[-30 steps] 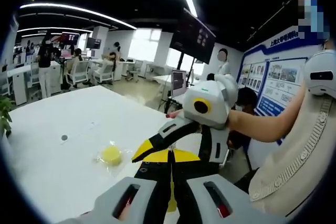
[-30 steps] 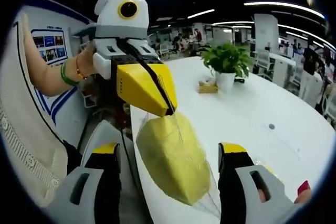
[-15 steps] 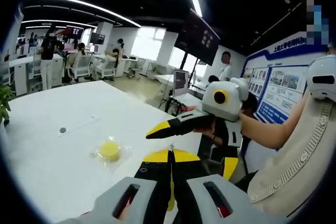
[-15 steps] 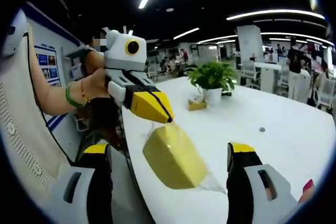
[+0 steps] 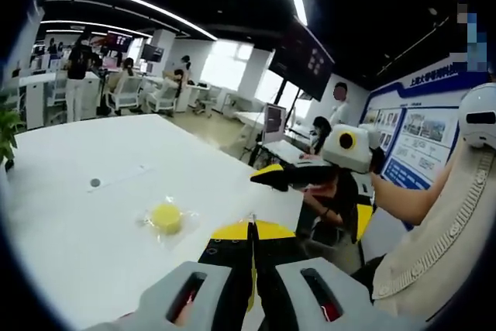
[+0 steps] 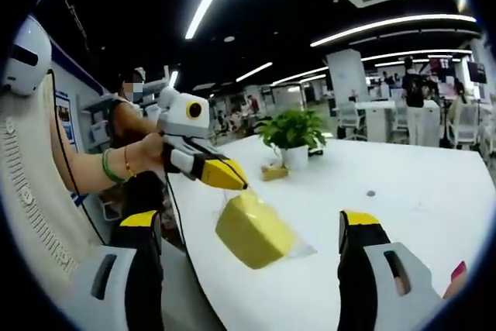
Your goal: Compare the silicone blocks by pressing each to a similar depth, holding the contact briefly, and releasing to observe deformation and rebound differences across the visible hardness samples.
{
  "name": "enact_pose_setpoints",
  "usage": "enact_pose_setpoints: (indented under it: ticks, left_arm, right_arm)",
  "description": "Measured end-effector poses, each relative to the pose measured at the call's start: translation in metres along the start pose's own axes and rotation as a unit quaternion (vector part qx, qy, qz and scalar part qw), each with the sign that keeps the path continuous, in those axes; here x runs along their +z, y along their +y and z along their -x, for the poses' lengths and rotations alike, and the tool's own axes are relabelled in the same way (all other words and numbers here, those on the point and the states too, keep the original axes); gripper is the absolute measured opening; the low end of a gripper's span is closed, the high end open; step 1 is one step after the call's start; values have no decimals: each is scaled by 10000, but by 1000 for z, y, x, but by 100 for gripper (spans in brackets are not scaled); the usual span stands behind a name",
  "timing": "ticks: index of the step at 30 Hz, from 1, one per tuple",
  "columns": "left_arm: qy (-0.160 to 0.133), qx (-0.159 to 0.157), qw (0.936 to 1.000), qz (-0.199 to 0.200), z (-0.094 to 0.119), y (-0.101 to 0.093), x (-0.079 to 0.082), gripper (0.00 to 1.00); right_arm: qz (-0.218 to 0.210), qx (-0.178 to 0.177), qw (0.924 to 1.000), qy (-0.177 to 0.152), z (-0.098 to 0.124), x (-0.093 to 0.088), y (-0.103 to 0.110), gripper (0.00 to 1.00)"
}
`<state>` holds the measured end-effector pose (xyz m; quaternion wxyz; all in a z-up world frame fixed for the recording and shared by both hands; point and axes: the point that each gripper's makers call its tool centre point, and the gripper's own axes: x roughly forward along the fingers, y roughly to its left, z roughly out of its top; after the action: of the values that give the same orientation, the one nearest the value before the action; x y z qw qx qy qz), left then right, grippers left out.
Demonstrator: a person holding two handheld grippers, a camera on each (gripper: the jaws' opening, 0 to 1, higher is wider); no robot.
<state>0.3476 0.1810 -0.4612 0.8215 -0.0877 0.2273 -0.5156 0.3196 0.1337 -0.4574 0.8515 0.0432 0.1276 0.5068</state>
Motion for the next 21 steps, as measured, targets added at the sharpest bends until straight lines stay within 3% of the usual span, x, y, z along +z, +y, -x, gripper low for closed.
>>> enact_pose_setpoints:
  ticks: [14,21]
  left_arm:
    - [-54,173,9992,364,-5,54,-15,0]
    - [-90,344,9968,711,-11,94,-28,0]
  right_arm:
    - [-186,-477,9986,-116,14,-6,-17,89]
    - [-511,-983,9938,52,41,-29,-29,89]
